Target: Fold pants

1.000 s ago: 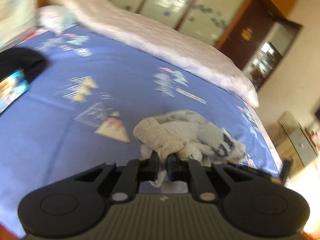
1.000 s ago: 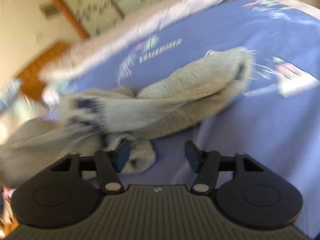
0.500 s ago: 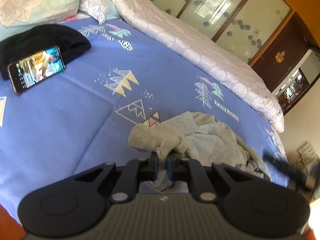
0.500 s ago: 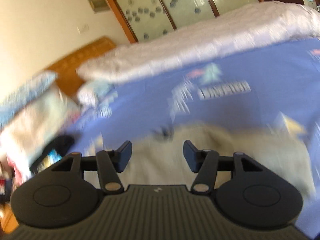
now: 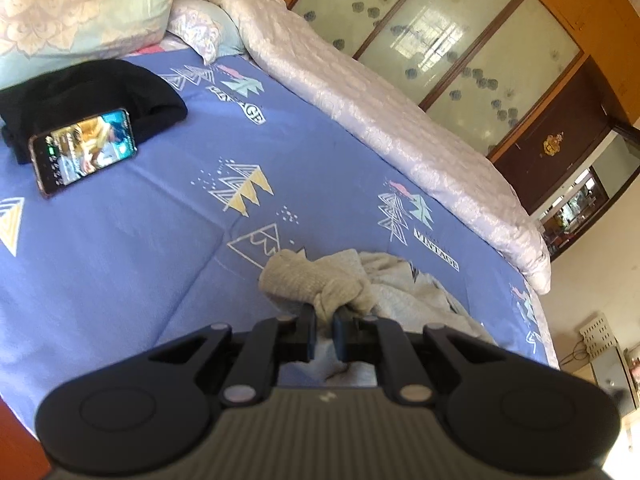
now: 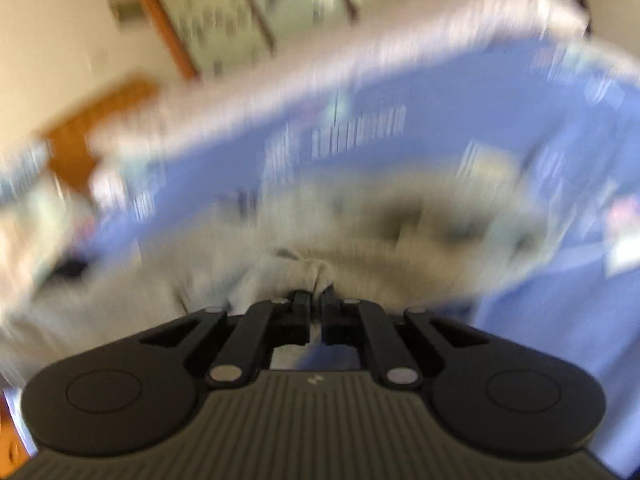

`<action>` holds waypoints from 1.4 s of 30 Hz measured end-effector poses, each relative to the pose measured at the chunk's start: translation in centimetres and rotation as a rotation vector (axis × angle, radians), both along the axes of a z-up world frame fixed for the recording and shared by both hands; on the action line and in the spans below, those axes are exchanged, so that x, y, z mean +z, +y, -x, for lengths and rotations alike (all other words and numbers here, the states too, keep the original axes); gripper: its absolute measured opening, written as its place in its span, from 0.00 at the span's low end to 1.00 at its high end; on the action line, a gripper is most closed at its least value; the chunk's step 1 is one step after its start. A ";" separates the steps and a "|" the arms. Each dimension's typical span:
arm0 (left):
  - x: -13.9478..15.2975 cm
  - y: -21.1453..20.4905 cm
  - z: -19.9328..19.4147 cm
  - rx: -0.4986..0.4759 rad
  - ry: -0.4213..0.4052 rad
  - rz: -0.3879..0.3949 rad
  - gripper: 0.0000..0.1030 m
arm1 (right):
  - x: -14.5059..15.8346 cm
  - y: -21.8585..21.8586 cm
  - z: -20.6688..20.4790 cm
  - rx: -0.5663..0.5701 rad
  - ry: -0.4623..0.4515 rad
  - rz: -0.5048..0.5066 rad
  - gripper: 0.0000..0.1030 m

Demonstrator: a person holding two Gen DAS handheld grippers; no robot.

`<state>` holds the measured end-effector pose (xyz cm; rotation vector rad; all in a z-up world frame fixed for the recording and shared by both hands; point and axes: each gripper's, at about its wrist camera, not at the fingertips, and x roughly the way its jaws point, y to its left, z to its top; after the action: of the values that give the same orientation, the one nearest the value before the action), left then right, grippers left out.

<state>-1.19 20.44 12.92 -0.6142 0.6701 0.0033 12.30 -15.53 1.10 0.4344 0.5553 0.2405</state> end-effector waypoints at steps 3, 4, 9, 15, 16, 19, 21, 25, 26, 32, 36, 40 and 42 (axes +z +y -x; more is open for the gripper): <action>-0.6 0.3 -0.1 0.001 0.023 0.038 0.08 | 5.5 -5.7 4.0 -0.131 -0.160 -0.027 0.06; -0.9 0.3 -0.1 -0.006 0.031 0.056 0.08 | 7.3 -7.8 5.6 -0.184 -0.209 -0.025 0.06; -3.1 -2.2 -0.2 -0.116 0.091 0.128 0.08 | 11.0 -14.7 12.8 -0.341 -0.327 0.014 0.06; -6.1 -5.2 0.5 -0.178 0.225 -0.029 0.08 | 4.8 -14.2 15.1 -0.396 -0.128 0.159 0.07; -6.7 -5.1 0.6 -0.178 0.257 -0.028 0.08 | 3.2 -14.4 15.1 -0.395 -0.070 0.145 0.09; -7.9 -4.7 0.7 -0.174 0.343 -0.057 0.15 | -0.5 -14.6 14.6 -0.413 0.107 0.142 0.22; -7.8 -3.9 1.5 -0.156 0.348 -0.072 0.29 | -1.2 -15.3 14.6 -0.462 0.148 0.161 0.46; -6.1 -1.2 3.0 -0.055 0.273 -0.077 0.43 | -0.3 -17.7 15.8 -0.663 0.093 0.089 0.49; -5.7 -0.5 2.9 -0.031 0.256 -0.072 0.44 | 0.1 -18.2 15.8 -0.687 0.072 0.066 0.49; -3.6 -0.7 -4.2 -0.017 0.171 -0.149 0.60 | 1.9 -14.3 10.8 -0.444 -0.007 0.077 0.52; -4.4 -3.9 -11.7 -0.106 0.137 -0.186 0.82 | 1.2 -9.3 4.1 -0.219 -0.001 0.042 0.72; -7.2 -8.3 -18.4 -0.180 0.180 -0.215 0.82 | -2.5 -5.6 -3.1 -0.124 0.099 0.067 0.73; -8.9 -10.3 -20.5 -0.205 0.207 -0.243 0.57 | -4.6 -4.5 -6.4 -0.090 0.162 0.080 0.62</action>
<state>19.27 10.18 4.04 -0.3119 0.9157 -0.0422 18.67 -20.07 -3.54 0.4026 0.6997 0.0971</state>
